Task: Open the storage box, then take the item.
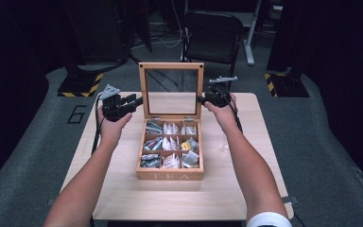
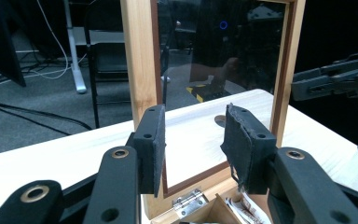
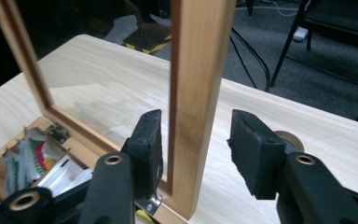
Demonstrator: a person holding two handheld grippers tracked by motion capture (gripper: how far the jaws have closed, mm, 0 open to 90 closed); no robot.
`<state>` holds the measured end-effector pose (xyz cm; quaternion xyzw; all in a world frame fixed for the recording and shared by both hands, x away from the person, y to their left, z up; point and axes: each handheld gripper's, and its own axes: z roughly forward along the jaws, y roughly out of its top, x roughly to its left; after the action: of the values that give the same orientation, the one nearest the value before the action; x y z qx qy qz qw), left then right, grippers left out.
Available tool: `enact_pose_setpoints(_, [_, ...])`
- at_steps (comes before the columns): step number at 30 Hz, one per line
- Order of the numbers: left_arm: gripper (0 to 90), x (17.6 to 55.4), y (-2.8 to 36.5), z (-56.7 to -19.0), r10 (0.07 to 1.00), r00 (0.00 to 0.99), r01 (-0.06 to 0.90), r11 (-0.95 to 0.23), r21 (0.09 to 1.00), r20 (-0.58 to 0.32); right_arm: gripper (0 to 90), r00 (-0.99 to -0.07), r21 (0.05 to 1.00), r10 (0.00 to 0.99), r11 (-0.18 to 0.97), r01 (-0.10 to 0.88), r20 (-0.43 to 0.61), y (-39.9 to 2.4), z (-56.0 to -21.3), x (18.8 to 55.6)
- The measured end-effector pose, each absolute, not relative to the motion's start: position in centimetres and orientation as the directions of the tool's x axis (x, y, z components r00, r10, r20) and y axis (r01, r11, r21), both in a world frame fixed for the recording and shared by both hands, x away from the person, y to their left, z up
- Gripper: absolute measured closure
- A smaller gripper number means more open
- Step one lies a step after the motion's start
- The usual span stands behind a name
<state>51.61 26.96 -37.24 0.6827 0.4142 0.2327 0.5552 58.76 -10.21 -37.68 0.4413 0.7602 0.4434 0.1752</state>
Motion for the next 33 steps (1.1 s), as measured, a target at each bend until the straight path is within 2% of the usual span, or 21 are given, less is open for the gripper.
enact_pose_setpoints(10, [57.7,51.7,27.0,-37.3,0.822,0.55,0.307,-0.039,0.951,-0.144,48.9,-0.582,0.828,0.804,0.243,0.506,0.12,-10.5,-37.5,57.0])
enact_pose_setpoints(22, [56.5,51.2,27.7,-37.1,0.834,0.534,0.306,-0.033,0.952,-0.142,48.8,-0.621,0.833,0.783,0.313,0.456,0.046,-10.4,-37.4,52.9])
enact_pose_setpoints(33, [55.9,50.7,28.0,-36.9,0.835,0.532,0.3,-0.029,0.953,-0.142,48.8,-0.699,0.823,0.712,0.359,0.441,0.064,-9.5,-38.1,49.6])
